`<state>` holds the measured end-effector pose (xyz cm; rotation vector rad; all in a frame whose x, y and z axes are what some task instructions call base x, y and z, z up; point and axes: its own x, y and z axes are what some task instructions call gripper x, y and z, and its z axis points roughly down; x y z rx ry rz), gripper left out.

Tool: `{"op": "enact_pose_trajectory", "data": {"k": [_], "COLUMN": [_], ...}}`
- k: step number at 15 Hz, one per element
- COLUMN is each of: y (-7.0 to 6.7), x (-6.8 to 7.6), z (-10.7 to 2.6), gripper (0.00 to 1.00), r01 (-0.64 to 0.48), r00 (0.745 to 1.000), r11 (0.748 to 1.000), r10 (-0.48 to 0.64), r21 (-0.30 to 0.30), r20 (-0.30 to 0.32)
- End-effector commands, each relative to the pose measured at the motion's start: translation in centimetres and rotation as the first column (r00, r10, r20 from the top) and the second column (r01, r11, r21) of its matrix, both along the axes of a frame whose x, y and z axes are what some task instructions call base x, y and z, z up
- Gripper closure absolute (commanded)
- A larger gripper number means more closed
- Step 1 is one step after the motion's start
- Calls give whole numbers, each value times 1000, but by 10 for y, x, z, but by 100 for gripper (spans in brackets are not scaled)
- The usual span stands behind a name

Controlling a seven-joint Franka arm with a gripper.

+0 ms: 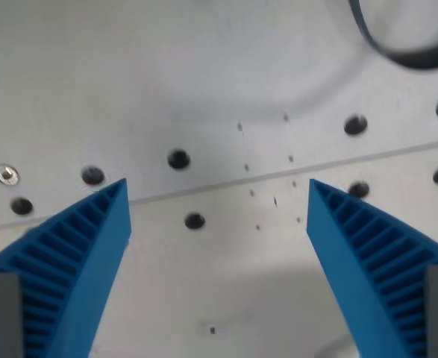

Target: Move in base negative x

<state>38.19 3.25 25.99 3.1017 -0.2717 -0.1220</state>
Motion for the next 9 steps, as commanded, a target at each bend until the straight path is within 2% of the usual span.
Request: {"op": "enact_pose_trajectory", "data": {"k": [1,9], "y": [-6,-13], "x": [-25,-67], "z": [6,0], "gripper": [0,0], "r01": [-3,-3], "r00": [997,997], "r11": [1000,1000], "r10": [2,2], "r21": [15,15], "r20": [71,71]}}
